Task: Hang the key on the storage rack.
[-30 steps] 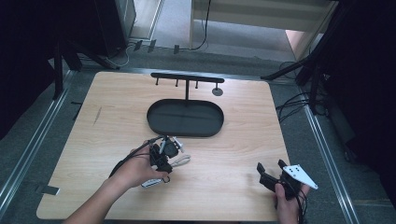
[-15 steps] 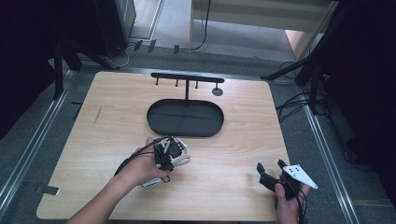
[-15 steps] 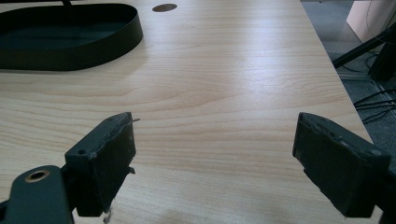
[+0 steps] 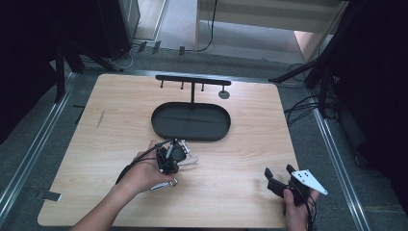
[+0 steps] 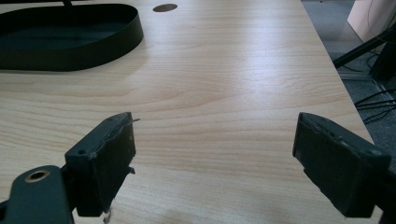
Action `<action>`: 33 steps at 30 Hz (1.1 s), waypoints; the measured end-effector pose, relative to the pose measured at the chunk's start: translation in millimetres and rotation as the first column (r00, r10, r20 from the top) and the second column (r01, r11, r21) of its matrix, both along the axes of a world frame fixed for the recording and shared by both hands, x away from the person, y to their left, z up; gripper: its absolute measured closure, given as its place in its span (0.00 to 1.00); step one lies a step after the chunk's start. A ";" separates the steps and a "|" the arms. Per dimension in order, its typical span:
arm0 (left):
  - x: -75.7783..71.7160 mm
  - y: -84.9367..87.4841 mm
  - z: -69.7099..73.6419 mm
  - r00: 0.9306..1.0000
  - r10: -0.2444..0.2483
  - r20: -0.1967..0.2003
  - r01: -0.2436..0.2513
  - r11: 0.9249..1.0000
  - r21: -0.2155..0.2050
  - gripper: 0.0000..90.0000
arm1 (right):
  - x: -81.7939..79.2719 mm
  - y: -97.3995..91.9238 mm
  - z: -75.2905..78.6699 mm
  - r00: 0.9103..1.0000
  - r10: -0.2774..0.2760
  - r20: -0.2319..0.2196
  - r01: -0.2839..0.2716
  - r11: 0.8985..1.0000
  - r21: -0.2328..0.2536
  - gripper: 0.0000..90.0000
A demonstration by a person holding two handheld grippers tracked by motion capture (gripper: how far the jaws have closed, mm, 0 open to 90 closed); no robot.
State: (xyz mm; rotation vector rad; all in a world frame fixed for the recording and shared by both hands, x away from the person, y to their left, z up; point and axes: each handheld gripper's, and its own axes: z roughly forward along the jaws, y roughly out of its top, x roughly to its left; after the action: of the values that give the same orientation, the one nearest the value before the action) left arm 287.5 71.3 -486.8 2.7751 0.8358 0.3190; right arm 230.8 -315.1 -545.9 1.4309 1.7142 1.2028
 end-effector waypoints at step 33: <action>-17.8 32.8 54.2 0.831 0.301 0.467 -0.073 0.892 -0.445 0.92 | 0.0 0.9 0.2 1.000 0.001 -0.004 -0.001 1.000 -0.003 0.14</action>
State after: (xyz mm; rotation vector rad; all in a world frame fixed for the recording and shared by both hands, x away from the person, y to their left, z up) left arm 269.8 104.1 -432.6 2.0560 0.9044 0.7978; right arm 230.8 -314.2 -545.8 1.4317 1.7193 1.1975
